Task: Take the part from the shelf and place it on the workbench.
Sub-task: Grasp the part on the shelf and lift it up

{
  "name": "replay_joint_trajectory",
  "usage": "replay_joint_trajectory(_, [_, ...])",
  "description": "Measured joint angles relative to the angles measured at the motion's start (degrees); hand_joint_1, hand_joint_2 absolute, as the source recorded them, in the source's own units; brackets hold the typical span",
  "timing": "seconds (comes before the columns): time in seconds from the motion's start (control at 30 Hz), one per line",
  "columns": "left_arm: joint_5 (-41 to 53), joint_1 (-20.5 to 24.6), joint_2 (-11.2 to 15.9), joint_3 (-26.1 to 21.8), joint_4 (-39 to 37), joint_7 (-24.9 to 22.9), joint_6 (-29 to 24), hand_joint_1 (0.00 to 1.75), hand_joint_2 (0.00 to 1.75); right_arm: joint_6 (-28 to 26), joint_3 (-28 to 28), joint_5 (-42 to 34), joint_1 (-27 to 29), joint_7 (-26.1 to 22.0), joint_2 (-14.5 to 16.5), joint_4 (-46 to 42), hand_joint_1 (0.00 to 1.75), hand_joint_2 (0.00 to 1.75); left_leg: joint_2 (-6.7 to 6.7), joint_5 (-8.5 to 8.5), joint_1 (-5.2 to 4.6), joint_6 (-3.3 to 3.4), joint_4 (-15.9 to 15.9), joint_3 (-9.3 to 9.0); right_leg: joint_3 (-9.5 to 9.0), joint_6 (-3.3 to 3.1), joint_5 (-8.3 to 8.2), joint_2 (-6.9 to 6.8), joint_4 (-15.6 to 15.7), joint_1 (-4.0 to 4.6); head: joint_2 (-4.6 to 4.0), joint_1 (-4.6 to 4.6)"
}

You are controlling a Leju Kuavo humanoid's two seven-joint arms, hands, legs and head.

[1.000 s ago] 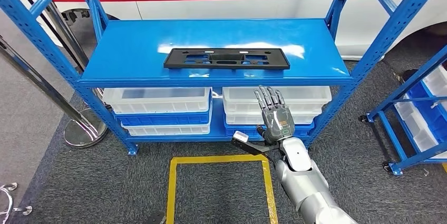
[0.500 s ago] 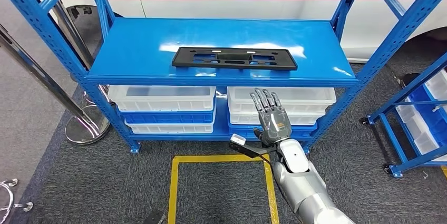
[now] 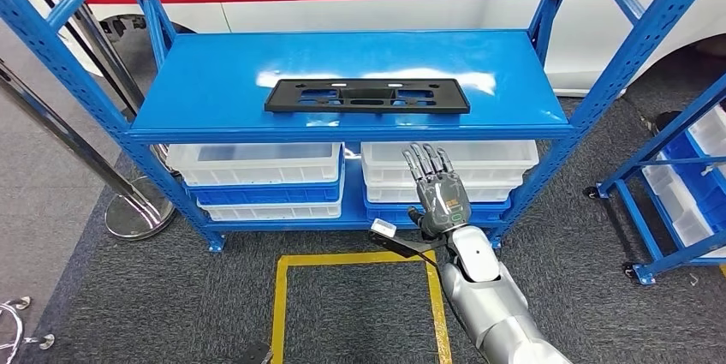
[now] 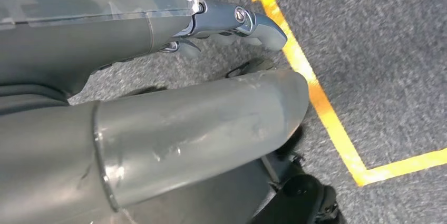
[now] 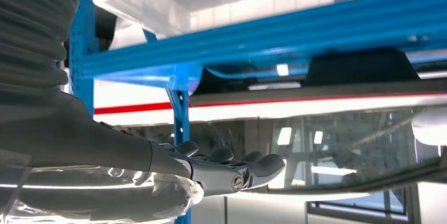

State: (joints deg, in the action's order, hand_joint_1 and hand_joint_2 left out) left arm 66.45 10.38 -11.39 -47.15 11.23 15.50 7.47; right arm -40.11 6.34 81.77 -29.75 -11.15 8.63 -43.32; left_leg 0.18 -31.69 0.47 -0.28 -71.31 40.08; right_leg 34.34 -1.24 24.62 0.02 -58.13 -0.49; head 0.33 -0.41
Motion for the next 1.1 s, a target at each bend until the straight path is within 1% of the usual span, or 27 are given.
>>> replay_joint_trajectory(0.03, [0.0, -0.05, 0.01, 0.01, 0.0, 0.03, 0.01, 0.0, 0.0, 0.0, 0.04, -0.1, 0.21, -0.18, 0.09, -0.34, 0.0, 1.75, 0.01, 0.21, 0.07, -0.1, -1.44, 0.84, -0.04, 0.01, 0.21, 0.02, -0.19, 0.02, 0.0, 0.0])
replay_joint_trajectory(0.07, [0.0, -0.05, 0.01, 0.02, 0.0, 0.07, 0.01, 0.0, 0.0, 0.0, 0.05, -0.19, 0.34, -0.42, 0.17, -0.83, 0.0, 1.75, -0.01, 1.96, 0.04, 0.12, 1.62, -0.48, -0.07, 0.35, 0.57, 0.07, -0.54, 0.1, 0.0, 0.0])
replay_joint_trajectory(0.13, [0.01, -0.09, 0.01, 0.05, 0.0, 0.13, 0.01, 0.0, 0.0, 0.0, 0.07, -0.31, 0.58, -0.81, 0.33, -1.81, 0.0, 1.75, -0.09, 5.85, -0.13, 0.86, 9.36, -3.96, -0.19, 1.29, 1.31, 0.16, -1.11, 0.2, 0.0, 0.01])
replay_joint_trajectory(0.17, [0.03, -0.09, 0.01, 0.07, 0.0, 0.16, 0.0, 0.0, 0.0, 0.0, 0.07, -0.33, 0.63, -0.95, 0.41, -2.25, 0.0, 1.75, -0.15, 6.45, -0.17, 1.41, 11.93, -5.23, -0.21, 1.85, 1.61, 0.16, -1.27, 0.25, 0.0, 0.01])
replay_joint_trajectory(0.23, [0.11, -0.08, 0.0, 0.13, 0.0, 0.23, 0.0, 0.0, 0.0, -0.01, 0.07, -0.34, 0.65, -1.01, 0.48, -2.68, 0.0, 1.75, -0.18, 6.48, -0.02, 2.12, 12.37, -5.63, 0.18, 2.52, 2.37, 0.09, -2.5, 0.1, 0.0, 0.03])
replay_joint_trajectory(0.27, [0.15, -0.03, -0.01, 0.18, 0.0, 0.26, 0.0, 0.0, 0.0, -0.01, 0.07, -0.37, 0.64, -1.04, 0.49, -2.87, 0.0, 1.75, -0.17, 6.46, 0.09, 2.46, 12.57, -5.88, 1.2, 2.82, 3.36, 0.07, -4.58, 0.04, 0.0, 0.04])
replay_joint_trajectory(0.33, [0.22, 0.01, -0.01, 0.29, 0.0, 0.29, 0.01, 0.0, 0.0, 0.0, 0.07, -0.4, 0.84, -1.08, 0.48, -3.01, 0.0, 1.75, -0.16, 6.11, 0.09, 2.88, 12.63, -6.17, 5.19, 3.23, 6.06, 0.05, -11.62, -0.12, 0.0, 0.05])
replay_joint_trajectory(0.37, [0.27, -0.02, -0.01, 0.33, 0.0, 0.29, 0.0, 0.0, 0.0, 0.0, 0.07, -0.41, 1.06, -1.09, 0.48, -3.02, 0.0, 1.75, -0.17, 5.89, 0.07, 2.97, 12.62, -6.36, 7.36, 3.38, 6.87, 0.05, -14.96, -0.2, 0.0, 0.05])
replay_joint_trajectory(0.4, [0.31, -0.07, 0.0, 0.34, 0.0, 0.3, -0.01, 0.0, 0.0, 0.0, 0.07, -0.4, 1.3, -1.09, 0.48, -3.02, 0.0, 1.75, -0.2, 5.63, 0.05, 2.98, 12.62, -6.63, 8.82, 3.46, 6.67, 0.04, -16.7, -0.25, 0.0, 0.05])
replay_joint_trajectory(0.43, [0.34, -0.12, 0.0, 0.36, 0.0, 0.31, -0.01, 0.0, 0.0, 0.0, 0.07, -0.39, 1.45, -1.1, 0.48, -3.02, 0.0, 1.75, -0.24, 5.34, 0.05, 2.94, 12.61, -7.02, 9.19, 3.43, 5.3, 0.03, -16.27, -0.27, 0.0, 0.05])
replay_joint_trajectory(0.47, [0.36, -0.14, -0.03, 0.38, 0.0, 0.32, -0.02, 0.0, 0.0, 0.0, 0.07, -0.37, 1.51, -1.1, 0.48, -3.03, 0.0, 1.75, -0.27, 4.99, 0.05, 2.85, 12.61, -7.54, 8.3, 3.29, 2.96, 0.03, -13.53, -0.26, 0.0, 0.04])
replay_joint_trajectory(0.5, [0.37, -0.13, -0.07, 0.4, 0.0, 0.33, -0.02, 0.0, 0.0, 0.0, 0.07, -0.35, 1.49, -1.11, 0.49, -3.06, 0.0, 1.75, -0.29, 4.59, 0.05, 2.7, 12.63, -8.11, 6.72, 3.03, 0.44, 0.02, -9.46, -0.21, 0.0, 0.05])
replay_joint_trajectory(0.53, [0.38, -0.1, -0.13, 0.44, 0.0, 0.36, -0.02, 0.0, 0.0, 0.0, 0.07, -0.33, 1.43, -1.12, 0.49, -3.11, 0.0, 1.75, -0.31, 4.18, -0.03, 2.45, 12.63, -8.58, 5.05, 2.68, -1.22, 0.0, -5.77, -0.01, 0.0, 0.04])
replay_joint_trajectory(0.57, [0.39, -0.05, -0.17, 0.47, 0.0, 0.38, -0.02, 0.0, 0.0, 0.0, 0.07, -0.33, 1.35, -1.17, 0.49, -3.17, 0.0, 1.75, -0.32, 3.84, -0.08, 2.15, 12.65, -8.89, 3.71, 2.29, -2.04, -0.02, -2.96, 0.19, 0.0, 0.04])
replay_joint_trajectory(0.6, [0.4, 0.0, -0.2, 0.49, 0.0, 0.39, -0.03, 0.0, 0.0, 0.0, 0.07, -0.32, 1.29, -1.24, 0.49, -3.23, 0.0, 1.75, -0.32, 3.57, -0.11, 1.82, 12.72, -9.06, 3.01, 1.91, -1.99, -0.02, -1.51, 0.42, 0.0, 0.05])
replay_joint_trajectory(0.63, [0.4, 0.06, -0.21, 0.5, 0.0, 0.4, -0.05, 0.0, 0.0, 0.0, 0.06, -0.3, 1.26, -1.32, 0.49, -3.28, 0.0, 1.75, -0.3, 3.37, -0.14, 1.48, 12.88, -9.19, 2.74, 1.55, -1.46, -0.01, -1.25, 0.62, 0.0, 0.04])
replay_joint_trajectory(0.73, [0.43, 0.19, -0.19, 0.54, 0.02, 0.43, -0.13, 0.0, 0.0, -0.02, 0.04, -0.23, 1.21, -1.45, 0.52, -3.54, 0.0, 1.75, -0.15, 2.48, -0.14, 0.55, 12.39, -9.58, 1.57, 0.59, -0.83, 0.14, -0.27, 0.24, 0.0, 0.04])
replay_joint_trajectory(0.77, [0.44, 0.25, -0.19, 0.57, 0.02, 0.43, -0.15, 0.0, 0.0, -0.02, 0.04, -0.24, 1.12, -1.5, 0.56, -3.63, 0.0, 1.75, -0.13, 1.65, -0.13, 0.32, 10.48, -8.8, 0.93, 0.28, -0.61, 0.15, 0.11, 0.05, 0.0, 0.04])
replay_joint_trajectory(0.8, [0.45, 0.26, -0.18, 0.6, 0.02, 0.44, -0.16, 0.0, 0.0, -0.02, 0.04, -0.27, 1.07, -1.6, 0.63, -3.69, 0.0, 1.75, -0.14, 0.48, -0.04, 0.18, 7.38, -7.17, 0.33, 0.03, -0.3, 0.12, 0.31, 0.02, 0.0, 0.04])
replay_joint_trajectory(0.87, [0.46, 0.16, -0.19, 0.64, 0.02, 0.42, -0.16, 0.0, 0.0, -0.01, 0.04, -0.36, 1.07, -1.8, 0.74, -3.69, 0.0, 1.75, -0.15, -1.83, 0.03, -0.07, -0.5, -2.23, -0.65, -0.27, 0.57, 0.1, 0.36, 0.1, 0.0, 0.03])
replay_joint_trajectory(0.9, [0.46, 0.04, -0.19, 0.67, 0.02, 0.39, -0.16, 0.0, 0.0, 0.0, 0.04, -0.37, 1.16, -1.87, 0.77, -3.69, 0.0, 1.75, -0.15, -1.8, 0.05, -0.16, -2.96, -0.19, -1.19, -0.28, 1.06, 0.13, 0.34, 0.14, 0.0, 0.03])
replay_joint_trajectory(0.93, [0.46, -0.07, -0.18, 0.69, 0.02, 0.36, -0.16, 0.0, 0.0, 0.0, 0.04, -0.34, 1.23, -1.89, 0.77, -3.69, 0.0, 1.75, -0.14, -0.47, 0.07, -0.18, -3.32, 0.93, -1.85, -0.24, 1.6, 0.19, 0.31, 0.17, 0.0, 0.03])
replay_joint_trajectory(0.97, [0.46, -0.12, -0.17, 0.72, 0.02, 0.34, -0.17, 0.0, 0.0, 0.0, 0.04, -0.3, 1.26, -1.9, 0.78, -3.69, 0.0, 1.75, -0.14, 2.02, 0.08, -0.13, -1.31, 0.84, -2.6, -0.14, 2.17, 0.26, 0.28, 0.18, 0.0, 0.03])
replay_joint_trajectory(1.0, [0.46, -0.13, -0.15, 0.75, 0.02, 0.33, -0.17, 0.0, 0.0, 0.0, 0.04, -0.26, 1.26, -1.9, 0.8, -3.69, 0.0, 1.75, -0.13, 5.19, 0.08, 0.03, 2.48, -0.15, -3.46, 0.0, 2.82, 0.3, 0.25, 0.18, 0.0, 0.03])
replay_joint_trajectory(1.03, [0.46, -0.13, -0.13, 0.78, 0.02, 0.32, -0.17, 0.0, 0.0, 0.01, 0.04, -0.24, 1.24, -1.9, 0.85, -3.69, 0.0, 1.75, -0.13, 7.54, 0.04, 0.26, 6.17, -1.4, -4.26, 0.19, 3.46, 0.33, 0.29, 0.2, 0.0, 0.05])
replay_joint_trajectory(1.07, [0.46, -0.1, -0.11, 0.81, 0.01, 0.32, -0.17, 0.0, 0.0, -0.01, 0.04, -0.24, 1.19, -1.9, 0.9, -3.69, 0.0, 1.75, -0.15, 8.9, -0.09, 0.49, 9.31, -2.71, -4.82, 0.48, 4.03, 0.35, 0.28, 0.25, 0.0, 0.05])
replay_joint_trajectory(1.1, [0.46, -0.03, -0.1, 0.85, 0.01, 0.31, -0.17, 0.0, 0.0, -0.02, 0.04, -0.24, 1.14, -1.91, 0.96, -3.72, 0.0, 1.75, -0.16, 9.2, -0.2, 0.82, 11.29, -3.65, -5.15, 0.78, 4.46, 0.36, 0.32, 0.29, 0.0, 0.06])
